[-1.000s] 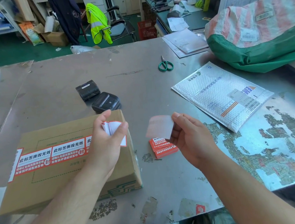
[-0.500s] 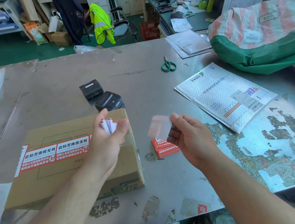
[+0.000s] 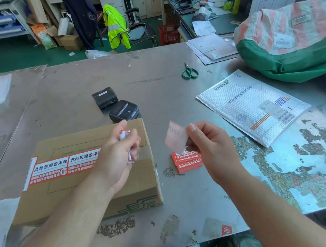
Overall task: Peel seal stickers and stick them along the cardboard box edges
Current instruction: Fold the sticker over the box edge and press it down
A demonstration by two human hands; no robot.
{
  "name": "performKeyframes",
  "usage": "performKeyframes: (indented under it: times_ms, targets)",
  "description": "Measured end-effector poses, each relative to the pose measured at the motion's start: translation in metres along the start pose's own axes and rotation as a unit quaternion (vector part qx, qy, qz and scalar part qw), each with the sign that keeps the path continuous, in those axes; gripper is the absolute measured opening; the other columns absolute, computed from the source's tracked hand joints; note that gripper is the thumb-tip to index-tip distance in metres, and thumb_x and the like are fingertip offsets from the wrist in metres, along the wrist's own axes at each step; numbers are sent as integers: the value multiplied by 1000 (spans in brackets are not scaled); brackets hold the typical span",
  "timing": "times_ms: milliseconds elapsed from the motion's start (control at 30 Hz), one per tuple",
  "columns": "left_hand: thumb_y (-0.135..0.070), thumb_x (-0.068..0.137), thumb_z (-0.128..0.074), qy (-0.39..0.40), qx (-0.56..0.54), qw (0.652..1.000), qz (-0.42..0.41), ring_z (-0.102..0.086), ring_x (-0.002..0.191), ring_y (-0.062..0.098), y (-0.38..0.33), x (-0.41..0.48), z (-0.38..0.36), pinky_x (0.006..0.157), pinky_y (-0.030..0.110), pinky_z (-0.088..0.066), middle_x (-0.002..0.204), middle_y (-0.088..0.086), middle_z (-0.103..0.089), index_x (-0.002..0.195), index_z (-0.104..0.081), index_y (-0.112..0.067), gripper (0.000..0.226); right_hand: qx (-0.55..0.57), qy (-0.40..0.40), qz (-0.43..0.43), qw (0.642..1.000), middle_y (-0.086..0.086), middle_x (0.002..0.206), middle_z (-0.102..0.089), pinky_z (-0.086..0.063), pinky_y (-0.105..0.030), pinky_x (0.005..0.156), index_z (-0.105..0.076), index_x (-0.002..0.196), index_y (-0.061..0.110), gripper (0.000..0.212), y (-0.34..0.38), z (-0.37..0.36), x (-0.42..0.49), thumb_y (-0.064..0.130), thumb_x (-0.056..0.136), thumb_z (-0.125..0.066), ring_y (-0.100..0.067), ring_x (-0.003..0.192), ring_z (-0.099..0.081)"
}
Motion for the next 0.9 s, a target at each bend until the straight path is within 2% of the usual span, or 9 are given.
performKeyframes:
  times_ms: [67,133,233,333,500,600,667,767,900]
  targets:
    - [-20,89,-67,14,45,999,11,-30,52,11,2,-3,-5,55,26,-22,66,-3,-42,127,-57,-20,40,-66,8,40,997,-3,63,-67,-49,-22,61,-66,76,11,23,7,-4,-3,15,98,-62,-10,58,-60]
    - [-27,91,-65,5,107,994,11,-26,45,9,3,-6,-8,48,24,-20,60,-5,-37,107,-66,-15,20,-126,25,71,989,-15,67,-65,-45,-23,55,-68,77,10,21,9,-11,-7,22,94,-67,-16,56,-54]
    - [-52,90,-58,-13,166,985,50,-19,41,9,6,-5,-8,45,25,-15,51,-8,-26,80,-58,-14,39,-186,69,107,974,-2,72,-70,-51,-34,64,-71,79,15,20,7,-23,-11,32,88,-67,-18,67,-63]
    - [-66,83,-57,5,223,970,97,-17,42,11,8,-4,-9,46,26,-12,52,-7,-24,73,-51,-16,51,-235,110,195,946,6,80,-71,-51,-38,68,-72,79,18,21,13,-34,-17,36,89,-65,-17,74,-65]
    - [-32,86,-69,12,283,957,70,-18,42,13,6,2,-8,45,24,-13,54,-2,-28,61,-53,-20,32,-262,128,256,922,5,84,-70,-53,-37,71,-74,80,13,25,12,-41,-22,34,91,-67,-13,78,-67]
    - [-30,88,-69,19,268,962,42,-19,43,13,1,3,-10,45,25,-15,48,-7,-32,58,-51,-20,36,-267,129,261,919,5,82,-70,-53,-37,70,-74,82,15,26,10,-39,-20,39,90,-68,-15,77,-67]
    - [-36,88,-69,42,284,958,24,-23,42,11,-4,0,-15,47,27,-18,47,-9,-34,66,-56,-20,31,-254,127,236,929,6,81,-69,-52,-32,70,-73,84,17,28,8,-34,-19,45,87,-68,-13,75,-65]
    - [-45,87,-68,69,307,949,-2,-34,51,10,-9,-1,-18,55,29,-25,55,-8,-44,69,-59,-22,31,-170,85,103,976,3,81,-70,-49,-22,65,-70,89,18,36,-4,-19,-14,52,87,-57,-8,71,-62]
    - [-58,78,-68,79,340,937,-32,-45,71,16,-15,1,-15,73,34,-35,77,1,-60,67,-61,-25,36,-99,47,-97,989,3,81,-72,-55,-43,72,-73,93,16,37,-37,-6,0,47,92,-55,-13,71,-64]
Point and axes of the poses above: each hand's wrist, its own x-axis towards the middle knuckle, its own z-axis out of the back of the hand, y = z × x, the point moved 9 cm from there along x, towards the middle knuckle
